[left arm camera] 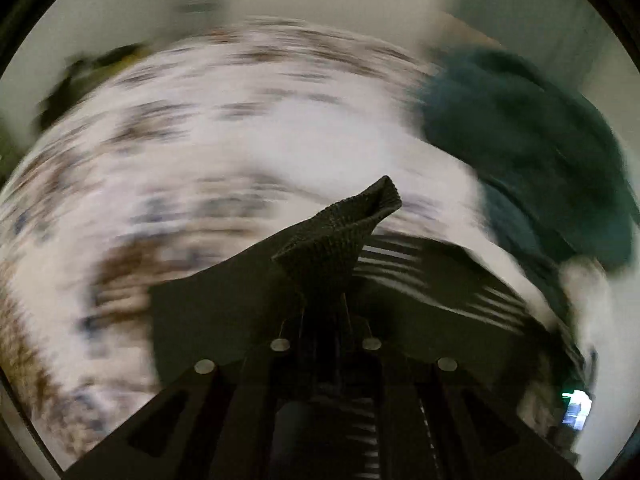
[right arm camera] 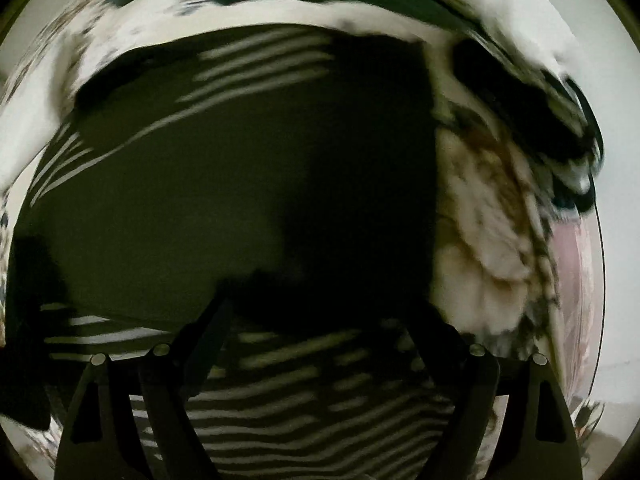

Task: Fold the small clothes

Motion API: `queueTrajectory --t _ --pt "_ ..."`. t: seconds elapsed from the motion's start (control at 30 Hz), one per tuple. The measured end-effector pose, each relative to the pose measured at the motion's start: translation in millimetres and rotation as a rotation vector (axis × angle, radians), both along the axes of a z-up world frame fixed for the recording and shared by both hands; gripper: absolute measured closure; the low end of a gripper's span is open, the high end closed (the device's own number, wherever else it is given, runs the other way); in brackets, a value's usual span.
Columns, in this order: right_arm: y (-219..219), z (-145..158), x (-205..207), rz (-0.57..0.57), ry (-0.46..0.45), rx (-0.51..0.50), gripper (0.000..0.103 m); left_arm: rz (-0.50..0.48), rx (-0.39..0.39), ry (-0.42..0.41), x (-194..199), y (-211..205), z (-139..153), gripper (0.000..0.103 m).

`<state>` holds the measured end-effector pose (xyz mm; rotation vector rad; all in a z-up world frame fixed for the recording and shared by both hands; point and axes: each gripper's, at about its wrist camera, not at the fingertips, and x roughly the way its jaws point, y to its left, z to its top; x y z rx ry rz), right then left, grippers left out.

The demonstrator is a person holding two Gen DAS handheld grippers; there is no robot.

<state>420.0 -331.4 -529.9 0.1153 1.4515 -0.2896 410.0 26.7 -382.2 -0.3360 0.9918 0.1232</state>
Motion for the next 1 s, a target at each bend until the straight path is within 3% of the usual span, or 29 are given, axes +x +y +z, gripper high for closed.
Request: queueTrajectory --t 0.13,0.27,0.33,0.4,0.43,0.47,0.5,0.53,0.57,0.63,0.8,0.87,1.0 --pt "-63 -6 -22 -0.116 0.03 0.025 0.014 -0.241 -0.026 -0.004 37 -145 -10 0.099" --pt "-110 -9 -40 -0.197 0.043 0.061 0.014 -0.408 -0.04 0.062 62 -240 -37 0.097" --pt "-126 -9 -46 -0.216 0.043 0.103 0.014 -0.467 -0.067 0.142 67 -273 -57 0.095" --pt "-139 -8 -50 -0.224 0.035 0.154 0.014 -0.483 -0.074 0.185 66 -279 -68 0.094" --pt "-146 -5 -52 -0.224 0.03 0.177 0.013 -0.483 -0.082 0.189 63 -278 -68 0.086" --pt "-150 -2 -52 -0.223 0.021 0.202 0.013 -0.482 -0.094 0.189 64 -267 -69 0.064" --pt "-154 1 -52 -0.223 0.009 0.228 0.013 -0.475 -0.112 0.186 62 -258 -66 0.049" --pt "-158 6 -51 -0.227 -0.01 0.271 0.013 -0.461 -0.115 0.184 63 -247 -65 0.026" --pt "-160 11 -49 -0.229 -0.022 0.304 0.013 -0.435 -0.11 0.171 62 -226 -61 0.02" --pt "-162 23 -40 -0.22 -0.063 0.375 0.013 -0.35 -0.066 0.138 55 -173 -58 0.02" --pt "-132 45 18 -0.115 -0.134 0.478 0.014 -0.036 0.188 0.139 23 -25 -55 0.019" --pt "-120 41 42 -0.074 -0.126 0.467 0.014 0.065 0.256 0.187 10 19 -66 0.019" --pt "-86 5 88 -0.028 -0.037 0.416 0.017 0.217 0.299 0.255 -19 71 -87 0.019"
